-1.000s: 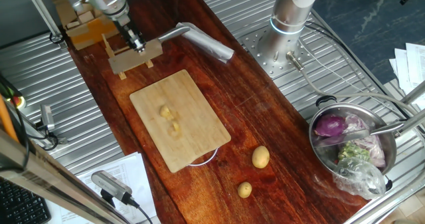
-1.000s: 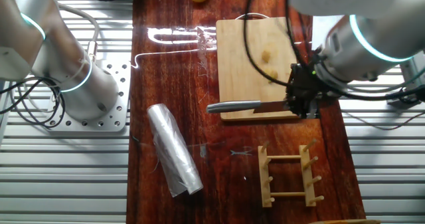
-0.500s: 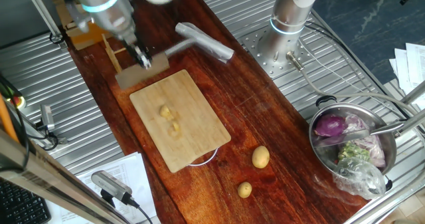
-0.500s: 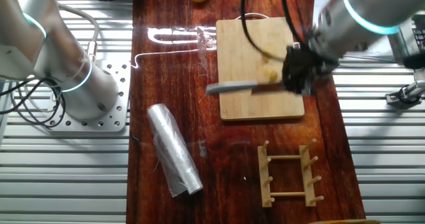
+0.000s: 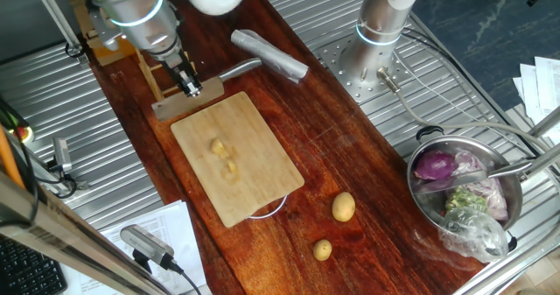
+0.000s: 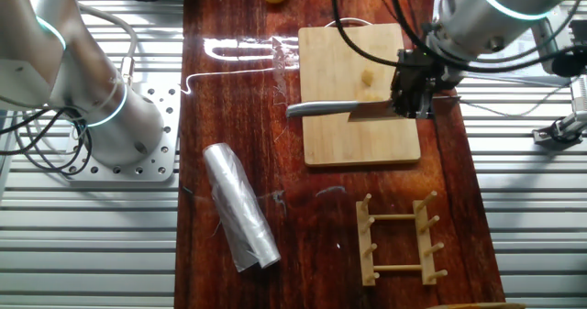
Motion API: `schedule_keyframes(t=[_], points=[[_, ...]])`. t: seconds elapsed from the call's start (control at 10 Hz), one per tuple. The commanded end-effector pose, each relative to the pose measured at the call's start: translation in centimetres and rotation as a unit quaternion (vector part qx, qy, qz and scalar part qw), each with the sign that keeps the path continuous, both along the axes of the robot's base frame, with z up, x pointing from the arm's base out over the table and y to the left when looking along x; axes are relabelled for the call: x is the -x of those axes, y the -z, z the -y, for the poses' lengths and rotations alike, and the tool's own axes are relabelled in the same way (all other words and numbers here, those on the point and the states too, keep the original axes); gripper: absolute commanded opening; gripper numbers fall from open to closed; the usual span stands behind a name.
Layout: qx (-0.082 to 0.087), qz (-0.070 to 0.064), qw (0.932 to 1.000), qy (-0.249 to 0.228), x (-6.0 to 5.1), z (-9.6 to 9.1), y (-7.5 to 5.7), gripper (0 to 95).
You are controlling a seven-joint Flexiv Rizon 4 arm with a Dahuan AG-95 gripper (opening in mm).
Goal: Chop the potatoes
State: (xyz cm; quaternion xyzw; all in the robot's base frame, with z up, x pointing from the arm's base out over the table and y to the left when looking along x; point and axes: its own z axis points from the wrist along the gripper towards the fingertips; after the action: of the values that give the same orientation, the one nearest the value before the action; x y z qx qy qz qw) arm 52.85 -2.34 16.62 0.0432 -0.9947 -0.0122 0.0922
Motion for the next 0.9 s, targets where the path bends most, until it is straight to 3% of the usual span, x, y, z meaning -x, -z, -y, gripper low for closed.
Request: schedule_keyframes(t=[0.1, 0.3, 0.7, 0.9], points=[[-0.022, -0.01, 0.9996, -0.015, -1.3, -3.2, 0.9, 0.0], [-0.015, 0.001, 0.9998, 0.012, -2.0, -6.9, 2.0, 0.0], [-0.012, -0.006, 0.9999, 0.005, -2.1, -6.8, 1.9, 0.0], [0.008, -0.003, 0.9999, 0.009, -2.0, -6.9, 2.1, 0.0]])
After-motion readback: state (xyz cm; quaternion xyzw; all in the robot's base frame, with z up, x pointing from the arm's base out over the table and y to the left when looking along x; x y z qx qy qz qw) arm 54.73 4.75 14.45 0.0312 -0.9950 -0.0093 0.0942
